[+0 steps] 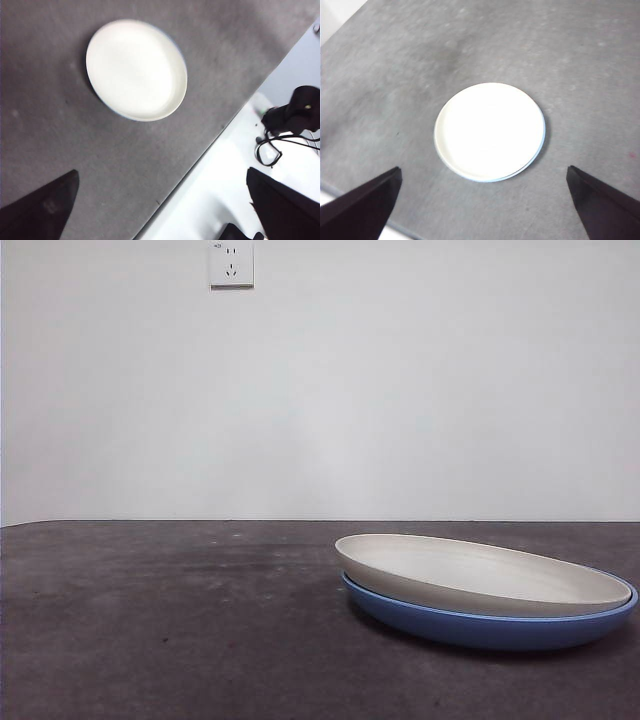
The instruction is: Pick up the white plate, put it on the blue plate, put it on desk
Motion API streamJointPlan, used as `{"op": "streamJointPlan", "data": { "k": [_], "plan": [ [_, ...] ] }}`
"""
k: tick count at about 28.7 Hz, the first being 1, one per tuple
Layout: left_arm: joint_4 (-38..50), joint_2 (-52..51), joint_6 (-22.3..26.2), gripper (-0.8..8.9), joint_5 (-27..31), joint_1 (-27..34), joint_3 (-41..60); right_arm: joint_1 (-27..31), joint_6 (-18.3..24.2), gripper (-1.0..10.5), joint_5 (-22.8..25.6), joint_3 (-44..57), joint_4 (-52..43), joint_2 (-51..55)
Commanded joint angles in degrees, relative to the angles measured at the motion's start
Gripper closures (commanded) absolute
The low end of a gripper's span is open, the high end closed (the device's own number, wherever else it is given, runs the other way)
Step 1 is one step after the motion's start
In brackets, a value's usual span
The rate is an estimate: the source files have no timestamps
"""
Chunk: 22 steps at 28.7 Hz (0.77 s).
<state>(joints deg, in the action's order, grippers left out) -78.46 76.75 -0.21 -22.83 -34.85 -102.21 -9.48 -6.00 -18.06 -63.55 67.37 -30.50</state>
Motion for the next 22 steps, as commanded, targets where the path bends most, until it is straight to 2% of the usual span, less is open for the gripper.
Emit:
{"op": "streamJointPlan", "data": {
  "k": [1,4,7,11,17,22],
  "plan": [
    [0.4,-6.9,2.3,2.50,0.1,-0.4,3.4,-0.2,-5.2,3.6,1.1,-1.0,-0.6,-0.7],
    [1.5,-14.2,2.8,2.50,0.2,-0.3,9.4,-0.2,-7.5,3.6,0.2,-1.0,1.6,-2.6],
    [2.6,-20.1,4.2,2.50,0.2,-0.3,13.9,-0.2,-6.8,3.6,-2.6,-0.9,4.6,-5.9],
    [5.2,-26.8,4.3,2.50,0.2,-0.3,19.3,-0.2,-4.9,3.6,-3.0,-0.9,4.8,-11.0],
    [9.3,-35.1,4.3,2.50,0.2,-0.3,28.5,-0.2,-2.4,3.6,-3.6,-0.6,1.4,-20.0],
    [12.3,-39.9,2.0,2.50,0.2,-0.3,35.7,-0.2,-2.1,3.6,-5.5,3.5,-6.3,-25.5]
  ]
}}
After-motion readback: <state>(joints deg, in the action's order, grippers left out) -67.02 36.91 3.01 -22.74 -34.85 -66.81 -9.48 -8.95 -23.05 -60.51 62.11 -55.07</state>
